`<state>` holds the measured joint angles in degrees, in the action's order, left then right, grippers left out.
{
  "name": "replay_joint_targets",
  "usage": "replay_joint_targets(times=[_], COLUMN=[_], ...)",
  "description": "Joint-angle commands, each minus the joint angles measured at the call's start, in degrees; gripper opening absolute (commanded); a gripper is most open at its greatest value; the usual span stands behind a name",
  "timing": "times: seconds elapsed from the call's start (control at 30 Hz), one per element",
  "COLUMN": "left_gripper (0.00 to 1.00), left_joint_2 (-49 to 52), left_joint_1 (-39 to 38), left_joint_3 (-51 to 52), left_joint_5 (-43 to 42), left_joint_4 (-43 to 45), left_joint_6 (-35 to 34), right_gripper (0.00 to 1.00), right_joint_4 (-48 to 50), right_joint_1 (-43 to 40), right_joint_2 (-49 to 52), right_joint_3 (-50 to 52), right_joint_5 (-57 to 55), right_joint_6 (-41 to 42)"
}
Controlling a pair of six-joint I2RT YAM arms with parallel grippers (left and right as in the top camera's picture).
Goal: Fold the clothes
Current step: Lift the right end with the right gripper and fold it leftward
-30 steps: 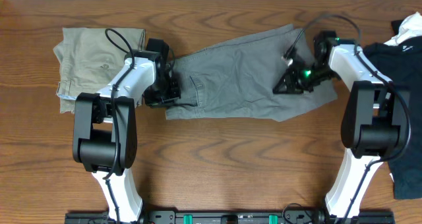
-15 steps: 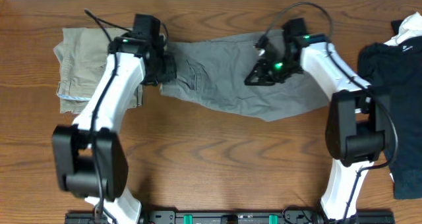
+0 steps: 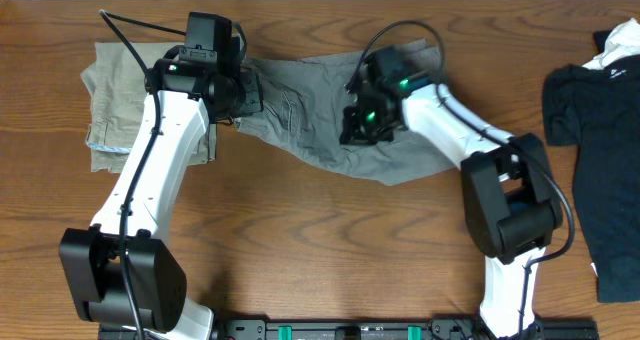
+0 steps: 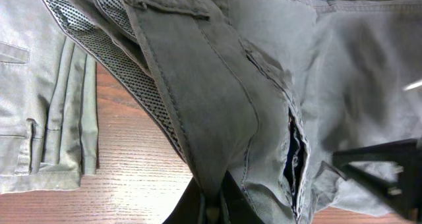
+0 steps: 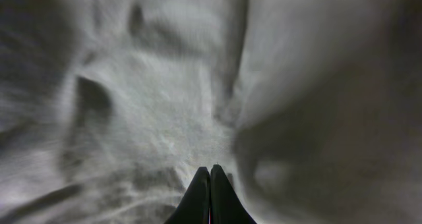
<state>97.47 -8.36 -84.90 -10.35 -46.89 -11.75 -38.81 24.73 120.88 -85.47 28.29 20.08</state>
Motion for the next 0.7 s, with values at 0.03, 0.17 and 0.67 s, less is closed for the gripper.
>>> replay_joint_targets(times=[0.03,0.17,0.67], left_gripper=[0.06,0.06,0.06], left_joint_2=[-1.36,-1.36,-1.36], left_joint_1=[0.15,0.15,0.15], left_joint_3=[-1.38,-1.38,-1.38], left_joint_5=[0.31,0.33,0.33], left_joint_4=[0.33,0.5,0.7], left_joint_6=[0.76,0.79,1.68], right_gripper=[0.01,0.01,0.01], right_joint_4=[2.95,4.04,8.61], right_joint_1=[2.93,4.87,0.96], right_joint_2=[-0.96,-0.96,-2.27], right_joint_3=[3.26,5.66,-0.57], right_joint_5=[-3.28,-5.88,-3.26], right_joint_6=[5.14,6.05,4.04])
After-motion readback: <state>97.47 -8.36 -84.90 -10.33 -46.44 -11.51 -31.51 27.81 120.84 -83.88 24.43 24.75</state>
